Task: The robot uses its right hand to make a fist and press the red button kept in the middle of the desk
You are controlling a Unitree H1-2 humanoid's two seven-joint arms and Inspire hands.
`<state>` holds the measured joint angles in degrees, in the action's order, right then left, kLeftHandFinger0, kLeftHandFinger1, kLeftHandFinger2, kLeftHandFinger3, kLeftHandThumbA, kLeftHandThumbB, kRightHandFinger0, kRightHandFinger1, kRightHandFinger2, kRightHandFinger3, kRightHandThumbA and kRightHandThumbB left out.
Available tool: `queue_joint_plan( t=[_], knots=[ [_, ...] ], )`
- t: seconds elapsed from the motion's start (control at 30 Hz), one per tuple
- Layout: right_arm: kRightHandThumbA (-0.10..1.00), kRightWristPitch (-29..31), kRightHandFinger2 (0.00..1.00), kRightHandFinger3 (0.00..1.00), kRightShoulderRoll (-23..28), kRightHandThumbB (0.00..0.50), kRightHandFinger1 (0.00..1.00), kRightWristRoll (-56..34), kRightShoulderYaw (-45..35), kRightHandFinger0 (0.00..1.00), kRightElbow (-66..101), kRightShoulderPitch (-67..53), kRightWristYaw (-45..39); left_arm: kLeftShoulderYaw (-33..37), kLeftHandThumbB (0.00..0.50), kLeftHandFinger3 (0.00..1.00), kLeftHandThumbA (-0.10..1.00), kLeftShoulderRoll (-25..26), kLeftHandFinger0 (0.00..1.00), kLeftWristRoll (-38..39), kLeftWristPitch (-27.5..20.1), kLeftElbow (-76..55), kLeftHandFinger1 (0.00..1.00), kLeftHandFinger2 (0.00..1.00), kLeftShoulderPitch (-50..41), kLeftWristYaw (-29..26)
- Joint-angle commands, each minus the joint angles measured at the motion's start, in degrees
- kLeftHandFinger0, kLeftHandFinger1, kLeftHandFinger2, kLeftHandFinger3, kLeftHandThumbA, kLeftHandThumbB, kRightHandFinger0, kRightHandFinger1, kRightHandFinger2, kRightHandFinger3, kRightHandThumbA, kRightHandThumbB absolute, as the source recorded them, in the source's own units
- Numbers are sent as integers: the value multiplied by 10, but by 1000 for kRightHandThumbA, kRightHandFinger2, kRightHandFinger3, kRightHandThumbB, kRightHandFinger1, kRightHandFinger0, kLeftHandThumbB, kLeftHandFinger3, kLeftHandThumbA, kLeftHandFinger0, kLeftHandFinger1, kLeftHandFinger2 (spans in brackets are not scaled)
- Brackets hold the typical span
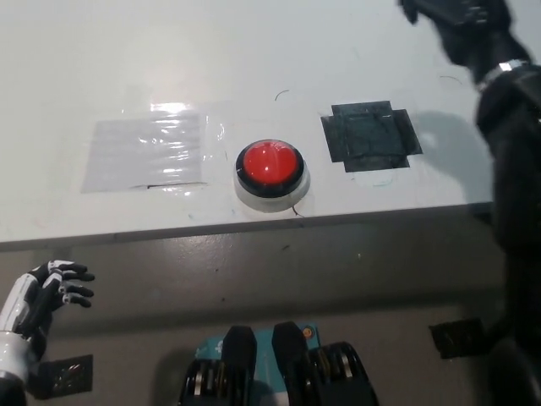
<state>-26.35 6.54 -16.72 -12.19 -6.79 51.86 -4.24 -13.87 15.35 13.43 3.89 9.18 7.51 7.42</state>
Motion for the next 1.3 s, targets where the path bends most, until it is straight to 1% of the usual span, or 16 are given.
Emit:
queue_joint_plan(
  t=[0.0, 0.1, 0.17, 0.27, 0.33, 0.47, 0.5, 0.53, 0.73, 0.83, 0.93, 1.0, 1.1, 1.13, 1.17, 1.27],
  knots=[
    [555, -6, 494, 490, 38, 63, 287, -41, -28, 22, 49, -5, -2, -9, 53, 596, 662, 14, 446, 2, -1, -18, 424, 503, -2, -2],
    [550, -6, 499, 509, 59, 98, 301, -47, -41, 40, 70, -26, 15, -11, 67, 621, 640, 12, 491, 6, 14, -26, 477, 549, -4, -6],
    [565, -6, 479, 500, 71, 69, 278, -57, -50, 1, 85, -44, 10, -10, 65, 624, 649, 14, 491, 2, 19, -32, 478, 549, -5, -6],
    [547, -6, 494, 523, 80, 82, 290, -71, -63, 18, 108, -79, 28, -13, 50, 586, 646, 12, 439, 5, 23, -33, 433, 511, -5, -8],
    [536, -6, 456, 515, 88, 62, 275, -87, -77, 0, 120, -106, 26, -14, 37, 552, 643, 11, 384, 7, 19, -29, 390, 475, -4, -5],
    [530, -6, 455, 508, 100, 86, 274, -99, -96, 3, 132, -151, 50, -14, 57, 588, 656, 14, 399, 6, 26, -34, 400, 483, -4, -4],
    [517, -6, 444, 502, 104, 65, 262, -100, -106, 0, 133, -167, 48, -14, 48, 535, 638, 14, 305, 5, 27, -34, 331, 412, -4, -4],
    [514, -6, 441, 501, 106, 65, 260, -102, -109, 0, 135, -175, 50, -16, 44, 528, 625, 13, 298, 7, 27, -33, 326, 406, -3, -5],
    [468, 0, 427, 510, 107, 69, 247, -94, -145, 0, 132, -235, 41, -18, 46, 519, 622, 9, 299, 2, 23, -34, 317, 394, -2, -9],
    [472, 5, 426, 504, 101, 59, 220, -101, -166, 6, 129, -270, 43, -15, 58, 575, 673, 14, 369, -1, 16, -26, 371, 464, 2, -2],
    [491, 13, 425, 507, 98, 47, 207, -93, -172, 0, 128, -294, 45, -16, 88, 528, 671, 12, 289, 3, 18, -27, 309, 399, 3, -3],
    [489, 23, 410, 430, 94, 51, 168, -86, -172, 0, 126, -317, 44, -13, 84, 542, 682, 15, 280, -4, 20, -29, 310, 406, 3, -3],
    [450, 23, 406, 435, 76, 41, 124, -97, -185, 0, 125, -349, 52, -14, 40, 561, 652, 16, 354, 1, 14, -22, 368, 455, 6, 1],
    [448, 24, 406, 437, 78, 41, 123, -98, -185, 0, 123, -347, 52, -14, 40, 562, 651, 15, 356, 0, 14, -23, 370, 456, 8, 0],
    [475, 26, 415, 448, 77, 71, 127, -85, -181, 0, 127, -357, 57, -13, 55, 561, 660, 15, 358, -6, 15, -22, 367, 452, 9, -5],
    [512, 32, 394, 454, 83, 63, 100, -74, -175, 0, 130, -370, 55, -10, 52, 607, 688, 18, 330, -10, 20, -28, 365, 470, 10, -4]
  ],
)
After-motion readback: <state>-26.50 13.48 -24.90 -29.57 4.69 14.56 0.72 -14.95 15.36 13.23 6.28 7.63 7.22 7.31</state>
